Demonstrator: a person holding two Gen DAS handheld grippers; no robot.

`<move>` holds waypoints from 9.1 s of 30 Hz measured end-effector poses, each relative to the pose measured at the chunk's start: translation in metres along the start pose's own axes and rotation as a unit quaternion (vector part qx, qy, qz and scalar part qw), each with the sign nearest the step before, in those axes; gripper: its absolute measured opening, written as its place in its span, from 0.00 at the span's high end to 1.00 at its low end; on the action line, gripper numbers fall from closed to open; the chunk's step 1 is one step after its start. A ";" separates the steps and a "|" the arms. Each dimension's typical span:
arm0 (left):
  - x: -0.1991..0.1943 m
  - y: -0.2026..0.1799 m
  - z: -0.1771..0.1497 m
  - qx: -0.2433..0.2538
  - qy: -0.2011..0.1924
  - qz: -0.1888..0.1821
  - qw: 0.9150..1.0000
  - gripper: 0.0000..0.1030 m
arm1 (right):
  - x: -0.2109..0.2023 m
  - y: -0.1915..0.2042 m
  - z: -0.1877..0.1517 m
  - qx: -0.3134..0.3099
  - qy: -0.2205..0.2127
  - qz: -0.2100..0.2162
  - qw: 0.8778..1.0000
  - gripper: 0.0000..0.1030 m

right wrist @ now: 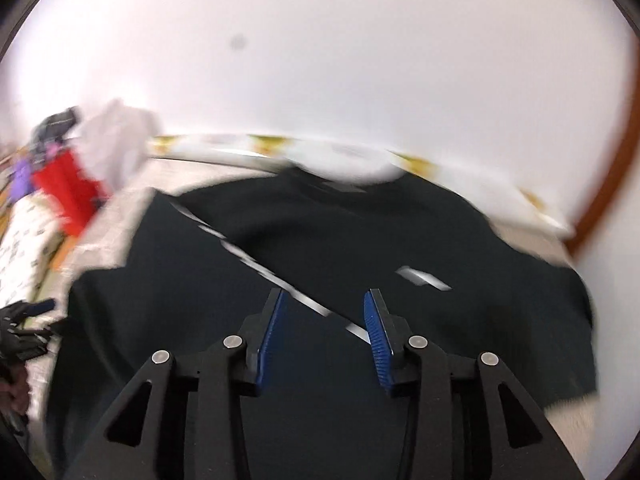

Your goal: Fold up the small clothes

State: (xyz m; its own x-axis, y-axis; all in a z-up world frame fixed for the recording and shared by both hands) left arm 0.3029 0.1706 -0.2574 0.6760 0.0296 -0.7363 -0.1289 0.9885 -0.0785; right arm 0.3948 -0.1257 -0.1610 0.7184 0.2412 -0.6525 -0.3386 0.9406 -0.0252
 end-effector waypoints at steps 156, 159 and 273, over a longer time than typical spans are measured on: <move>0.017 -0.114 0.001 -0.003 0.051 -0.079 0.996 0.34 | -0.063 -0.309 -0.148 0.197 -0.012 -0.159 0.967 0.43; 0.027 -0.115 0.003 -0.002 0.057 -0.070 0.996 0.34 | -0.051 -0.343 -0.159 0.212 0.006 -0.186 0.959 0.43; 0.063 -0.084 0.093 0.022 -0.036 -0.125 0.991 0.42 | -0.050 -0.094 -0.150 -0.013 -0.019 -0.080 0.997 0.87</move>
State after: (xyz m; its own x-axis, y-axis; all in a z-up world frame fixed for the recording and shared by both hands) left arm 0.4236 0.1031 -0.2344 0.7325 -0.2078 -0.6482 0.0792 0.9718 -0.2220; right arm 0.2991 -0.2619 -0.2396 0.7870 0.0989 -0.6090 -0.2343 0.9611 -0.1466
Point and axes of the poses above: each gripper's, at about its wrist camera, not at the fingertips, and x roughly the way its jaws point, y to its left, z to its top, the point moved 8 cm from there along x, roughly the way its jaws point, and after that the axes turned 6 degrees about -y, right-handed, at the moved point
